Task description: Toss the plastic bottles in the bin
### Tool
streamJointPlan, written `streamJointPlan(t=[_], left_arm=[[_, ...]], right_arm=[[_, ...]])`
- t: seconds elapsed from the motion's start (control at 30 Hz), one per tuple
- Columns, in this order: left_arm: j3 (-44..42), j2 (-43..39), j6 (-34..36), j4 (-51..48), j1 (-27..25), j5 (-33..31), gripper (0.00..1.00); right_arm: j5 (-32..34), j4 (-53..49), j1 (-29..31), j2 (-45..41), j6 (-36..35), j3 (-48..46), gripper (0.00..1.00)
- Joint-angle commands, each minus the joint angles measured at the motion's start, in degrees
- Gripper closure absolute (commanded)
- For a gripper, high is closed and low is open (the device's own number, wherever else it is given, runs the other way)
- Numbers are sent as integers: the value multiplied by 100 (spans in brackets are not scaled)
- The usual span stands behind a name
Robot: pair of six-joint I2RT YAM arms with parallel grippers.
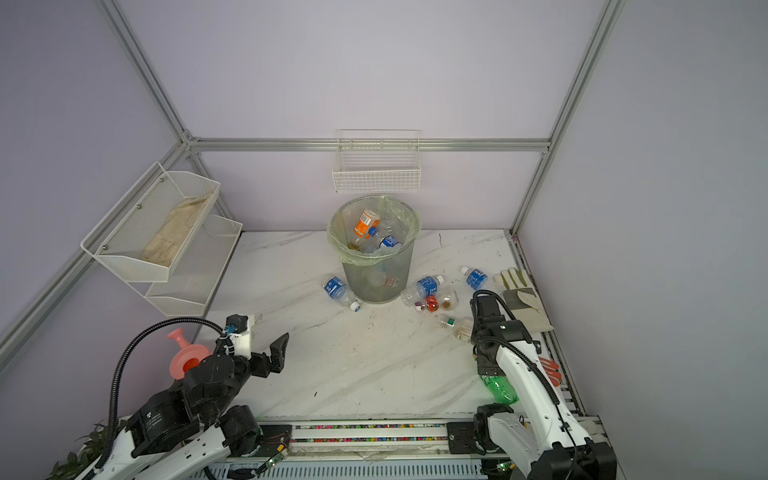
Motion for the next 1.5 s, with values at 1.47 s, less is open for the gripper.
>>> streamJointPlan(t=[1.47], left_arm=[[-47,-483,152,239,-102,176,0]], right_arm=[[-804,449,-591,1040,1629,-154,16]])
